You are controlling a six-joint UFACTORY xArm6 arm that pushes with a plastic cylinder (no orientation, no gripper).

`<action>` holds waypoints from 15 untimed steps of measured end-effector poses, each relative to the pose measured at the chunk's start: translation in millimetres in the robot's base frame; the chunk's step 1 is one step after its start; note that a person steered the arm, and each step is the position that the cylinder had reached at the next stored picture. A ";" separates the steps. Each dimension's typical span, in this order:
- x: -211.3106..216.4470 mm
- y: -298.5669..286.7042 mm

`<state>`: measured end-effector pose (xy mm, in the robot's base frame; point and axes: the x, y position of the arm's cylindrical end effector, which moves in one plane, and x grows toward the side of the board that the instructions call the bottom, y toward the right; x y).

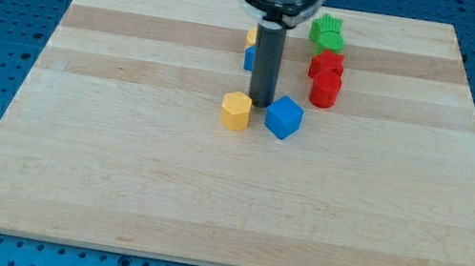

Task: Slide the blue cube towards blue triangle

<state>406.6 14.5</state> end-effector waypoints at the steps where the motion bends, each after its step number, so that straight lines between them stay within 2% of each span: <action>1: 0.0 31.2; 3: 25.8 95.7; 4: 43.6 105.5; 6: 45.0 105.5; 8: 12.1 105.5; 9: 17.3 105.5; 10: 42.3 105.5; 13: 47.9 24.4; 15: 37.9 -7.2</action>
<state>444.5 7.3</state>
